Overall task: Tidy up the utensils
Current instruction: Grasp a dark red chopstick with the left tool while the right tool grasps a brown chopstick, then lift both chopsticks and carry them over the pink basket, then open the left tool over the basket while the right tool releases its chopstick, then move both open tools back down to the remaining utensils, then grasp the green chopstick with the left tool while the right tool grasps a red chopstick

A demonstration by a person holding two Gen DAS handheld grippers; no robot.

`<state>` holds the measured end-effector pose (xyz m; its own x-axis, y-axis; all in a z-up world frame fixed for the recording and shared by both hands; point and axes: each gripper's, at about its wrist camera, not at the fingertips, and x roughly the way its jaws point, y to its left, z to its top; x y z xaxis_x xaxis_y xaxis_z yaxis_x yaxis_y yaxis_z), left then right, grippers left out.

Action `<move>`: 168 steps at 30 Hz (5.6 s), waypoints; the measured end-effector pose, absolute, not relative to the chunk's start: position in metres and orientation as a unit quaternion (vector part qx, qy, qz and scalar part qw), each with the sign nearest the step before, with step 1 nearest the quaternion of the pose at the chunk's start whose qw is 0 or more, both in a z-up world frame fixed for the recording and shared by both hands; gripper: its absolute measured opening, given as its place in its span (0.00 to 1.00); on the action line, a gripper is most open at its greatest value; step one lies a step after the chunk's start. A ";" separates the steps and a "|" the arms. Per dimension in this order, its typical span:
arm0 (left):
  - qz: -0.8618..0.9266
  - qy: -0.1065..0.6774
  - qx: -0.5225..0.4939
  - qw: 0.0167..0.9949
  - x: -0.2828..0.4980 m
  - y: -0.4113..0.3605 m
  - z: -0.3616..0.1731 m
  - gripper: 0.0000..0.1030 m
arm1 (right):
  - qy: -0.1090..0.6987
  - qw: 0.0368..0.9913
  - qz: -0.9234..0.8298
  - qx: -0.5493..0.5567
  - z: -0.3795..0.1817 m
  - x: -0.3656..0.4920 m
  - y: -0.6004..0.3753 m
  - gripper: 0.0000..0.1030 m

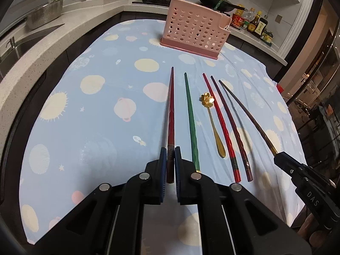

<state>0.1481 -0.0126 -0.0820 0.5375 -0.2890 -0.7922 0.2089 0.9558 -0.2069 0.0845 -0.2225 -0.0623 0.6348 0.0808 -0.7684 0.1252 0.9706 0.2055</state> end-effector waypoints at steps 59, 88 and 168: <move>-0.150 0.164 -0.046 0.974 0.393 -0.071 0.210 0.07 | 0.172 0.967 0.016 0.188 0.177 0.359 -0.290 0.07; -0.128 0.235 -0.042 0.963 0.417 -0.067 0.138 0.39 | 0.237 0.959 -0.005 0.157 0.119 0.379 -0.284 0.25; -0.170 0.488 0.012 0.856 0.132 -0.051 -0.117 0.17 | 0.469 0.877 0.013 0.100 -0.115 0.101 -0.202 0.07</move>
